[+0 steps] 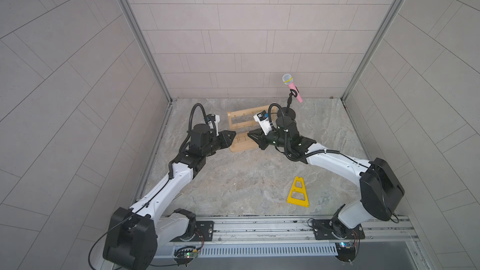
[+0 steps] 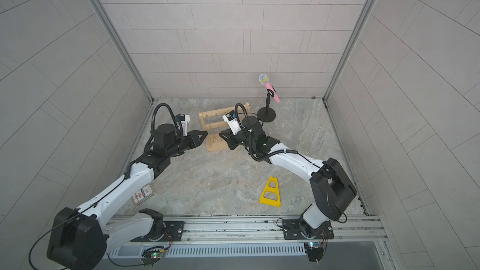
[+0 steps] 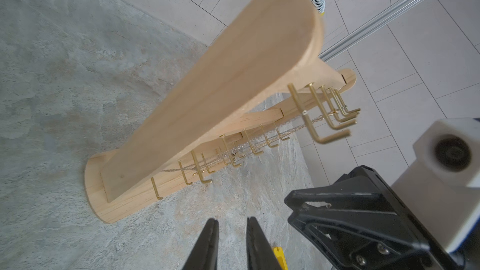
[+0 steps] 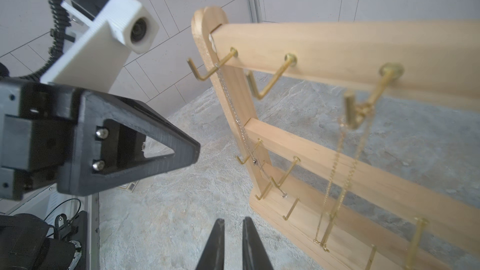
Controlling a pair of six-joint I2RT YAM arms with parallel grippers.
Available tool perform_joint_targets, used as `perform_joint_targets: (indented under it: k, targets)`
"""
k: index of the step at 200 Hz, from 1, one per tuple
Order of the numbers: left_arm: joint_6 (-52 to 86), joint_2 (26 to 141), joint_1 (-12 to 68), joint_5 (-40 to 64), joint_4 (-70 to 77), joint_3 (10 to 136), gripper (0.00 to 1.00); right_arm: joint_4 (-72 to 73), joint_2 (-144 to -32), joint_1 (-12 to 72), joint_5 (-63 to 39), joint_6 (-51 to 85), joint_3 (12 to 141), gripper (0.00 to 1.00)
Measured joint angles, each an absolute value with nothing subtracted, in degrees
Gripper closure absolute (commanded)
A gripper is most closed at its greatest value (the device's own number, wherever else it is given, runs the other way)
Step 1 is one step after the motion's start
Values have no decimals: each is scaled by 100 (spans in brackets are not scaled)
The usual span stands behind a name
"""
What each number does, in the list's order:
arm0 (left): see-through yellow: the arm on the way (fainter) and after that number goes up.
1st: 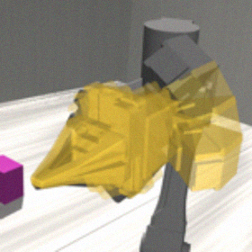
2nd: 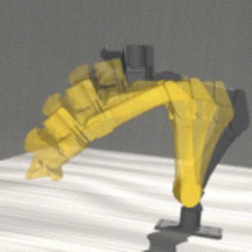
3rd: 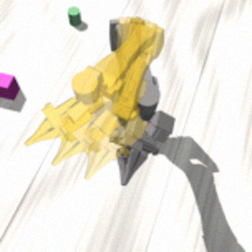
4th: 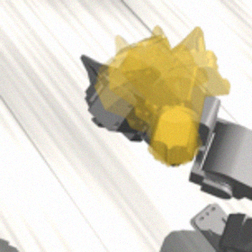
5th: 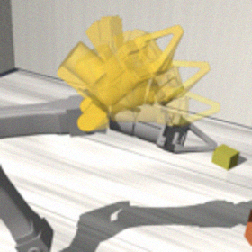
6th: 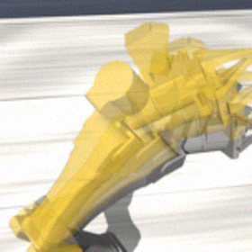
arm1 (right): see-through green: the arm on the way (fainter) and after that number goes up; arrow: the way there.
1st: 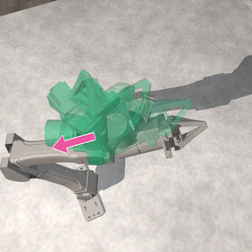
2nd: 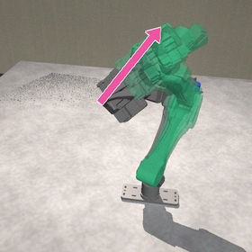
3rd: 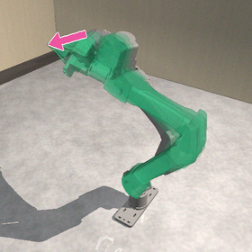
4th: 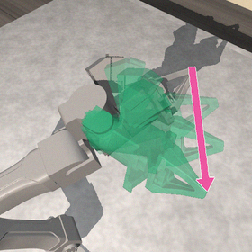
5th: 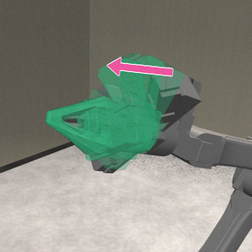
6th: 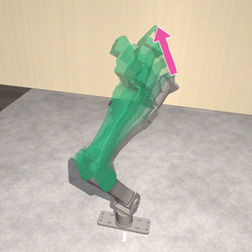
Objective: Hang the necklace on the jewelry display stand
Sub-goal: Hang the necklace on the stand.
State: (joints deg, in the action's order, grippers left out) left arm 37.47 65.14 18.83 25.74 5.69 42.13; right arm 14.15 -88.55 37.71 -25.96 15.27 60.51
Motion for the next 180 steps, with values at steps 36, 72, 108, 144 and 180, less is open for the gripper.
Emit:
perform_joint_targets:
  k: [36,72,108,144,180]
  targets:
    - [3741,6593,1942,2305,694,4298,75,1678,-8855,3815,-2508,1546,6038,83]
    - [3732,6785,1942,2119,947,4431,76,1876,-8855,3815,-2491,1601,5953,83]
    - [3721,6991,1942,2053,1258,4519,76,1959,-8864,3815,-2499,1660,5931,83]
    - [3717,7150,1946,1988,1411,4574,77,2008,-8901,3815,-2506,1680,5922,83]
    - [3662,7242,1999,1916,1500,4602,78,2034,-8930,3815,-2510,1680,5922,83]
